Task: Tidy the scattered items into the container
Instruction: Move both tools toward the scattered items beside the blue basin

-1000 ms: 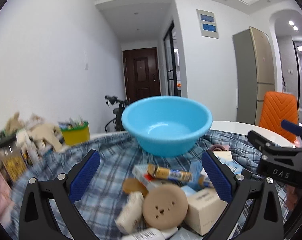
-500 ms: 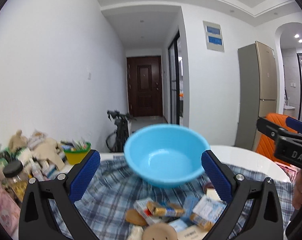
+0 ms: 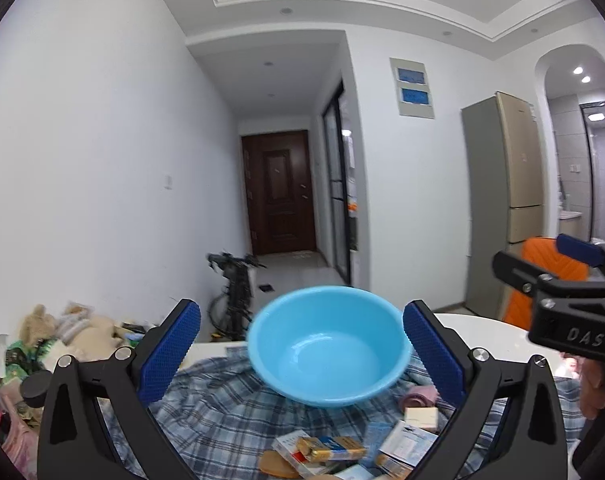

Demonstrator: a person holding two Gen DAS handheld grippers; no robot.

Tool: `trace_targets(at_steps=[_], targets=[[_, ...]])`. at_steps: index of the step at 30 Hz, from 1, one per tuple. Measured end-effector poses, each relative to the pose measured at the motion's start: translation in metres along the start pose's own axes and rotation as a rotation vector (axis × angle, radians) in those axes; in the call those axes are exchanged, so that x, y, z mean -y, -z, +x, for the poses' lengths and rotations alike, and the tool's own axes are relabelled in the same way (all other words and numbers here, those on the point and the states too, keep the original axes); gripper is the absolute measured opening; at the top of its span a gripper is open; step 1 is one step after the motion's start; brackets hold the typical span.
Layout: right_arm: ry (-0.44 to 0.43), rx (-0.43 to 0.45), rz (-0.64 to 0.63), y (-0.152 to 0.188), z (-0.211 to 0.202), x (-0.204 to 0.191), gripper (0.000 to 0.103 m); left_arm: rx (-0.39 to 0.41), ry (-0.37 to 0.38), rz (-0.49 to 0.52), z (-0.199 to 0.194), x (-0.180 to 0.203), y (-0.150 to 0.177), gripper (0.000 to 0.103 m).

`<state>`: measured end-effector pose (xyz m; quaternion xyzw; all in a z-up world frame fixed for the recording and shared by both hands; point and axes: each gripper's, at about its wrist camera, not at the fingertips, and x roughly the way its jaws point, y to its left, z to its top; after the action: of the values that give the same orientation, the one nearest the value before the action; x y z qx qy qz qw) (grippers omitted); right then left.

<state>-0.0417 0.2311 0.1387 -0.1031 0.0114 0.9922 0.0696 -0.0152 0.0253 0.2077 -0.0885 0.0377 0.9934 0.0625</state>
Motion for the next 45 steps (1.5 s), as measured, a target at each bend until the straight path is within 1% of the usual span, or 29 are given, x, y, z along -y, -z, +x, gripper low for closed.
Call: trace_targets(at_steps=[2,5,7,12,15,17,23,26,31,34,38,40,43,45], targets=[[-0.004,-0.043,0.007,-0.003,0.005,0.001,0.103,-0.023,-0.011,0.002,0.002,-0.002,-0.004,0.103],[0.005,-0.149,0.022,-0.002,0.017,0.005,0.103,-0.055,-0.051,0.026,0.007,-0.003,-0.008,0.103],[-0.012,-0.210,0.035,0.001,0.024,0.009,0.103,-0.074,-0.056,0.018,0.008,-0.006,-0.008,0.103],[-0.051,-0.295,0.042,0.007,0.037,0.012,0.103,-0.173,0.003,-0.031,0.023,-0.015,-0.002,0.103],[-0.072,-0.334,0.029,0.007,0.043,0.011,0.103,-0.271,0.023,-0.060,0.038,-0.019,0.002,0.103],[-0.081,-0.355,0.013,0.007,0.046,0.008,0.103,-0.325,0.055,-0.075,0.046,-0.020,0.006,0.103],[-0.121,-0.434,0.007,0.015,0.056,0.004,0.103,-0.396,0.071,-0.053,0.055,-0.015,0.018,0.103],[-0.125,-0.471,0.010,0.023,0.063,0.003,0.103,-0.422,0.081,-0.039,0.059,-0.012,0.024,0.103],[-0.122,-0.462,0.076,0.026,0.065,0.010,0.103,-0.388,0.014,0.060,0.057,-0.003,0.028,0.103],[-0.127,-0.487,0.078,0.026,0.069,0.011,0.103,-0.378,0.018,0.068,0.056,-0.003,0.029,0.103],[-0.113,-0.485,0.056,0.029,0.068,0.009,0.103,-0.347,-0.017,0.095,0.052,-0.003,0.030,0.103],[-0.104,-0.481,0.050,0.031,0.068,0.008,0.103,-0.342,-0.012,0.097,0.052,-0.002,0.031,0.103],[-0.082,-0.473,0.040,0.032,0.067,0.008,0.103,-0.349,0.031,0.068,0.052,-0.004,0.032,0.103],[-0.081,-0.473,0.032,0.032,0.067,0.008,0.103,-0.352,0.047,0.046,0.053,-0.007,0.034,0.103]])
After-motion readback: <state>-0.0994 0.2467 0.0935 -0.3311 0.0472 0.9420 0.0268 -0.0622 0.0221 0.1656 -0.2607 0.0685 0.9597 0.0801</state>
